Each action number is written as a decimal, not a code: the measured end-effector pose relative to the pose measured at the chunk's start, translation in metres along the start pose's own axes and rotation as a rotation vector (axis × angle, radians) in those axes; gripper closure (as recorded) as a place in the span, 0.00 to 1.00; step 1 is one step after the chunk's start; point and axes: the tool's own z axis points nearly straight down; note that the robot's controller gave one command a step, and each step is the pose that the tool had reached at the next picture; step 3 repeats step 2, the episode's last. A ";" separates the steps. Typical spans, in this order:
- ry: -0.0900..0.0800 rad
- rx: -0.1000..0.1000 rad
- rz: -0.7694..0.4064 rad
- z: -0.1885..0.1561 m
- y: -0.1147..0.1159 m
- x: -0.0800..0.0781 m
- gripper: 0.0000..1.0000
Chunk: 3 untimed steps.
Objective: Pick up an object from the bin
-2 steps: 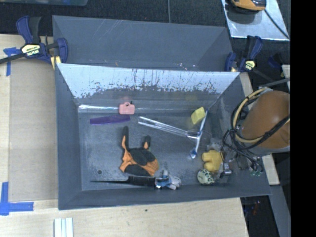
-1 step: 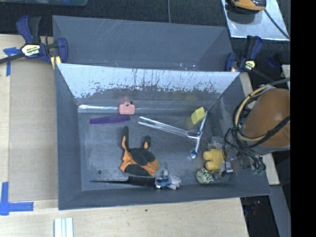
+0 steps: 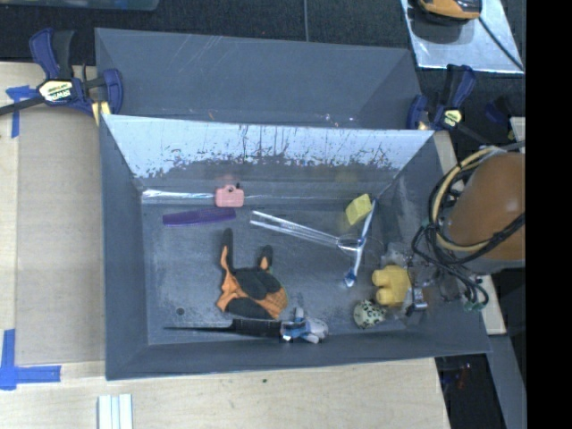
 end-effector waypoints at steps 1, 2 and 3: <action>0.002 -0.001 0.000 -0.025 0.000 0.000 1.00; -0.001 0.000 -0.001 -0.049 -0.001 -0.002 1.00; -0.001 0.000 -0.001 -0.049 -0.001 -0.002 1.00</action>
Offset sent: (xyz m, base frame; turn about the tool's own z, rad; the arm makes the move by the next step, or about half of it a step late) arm -0.0002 0.0001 0.0708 -0.0004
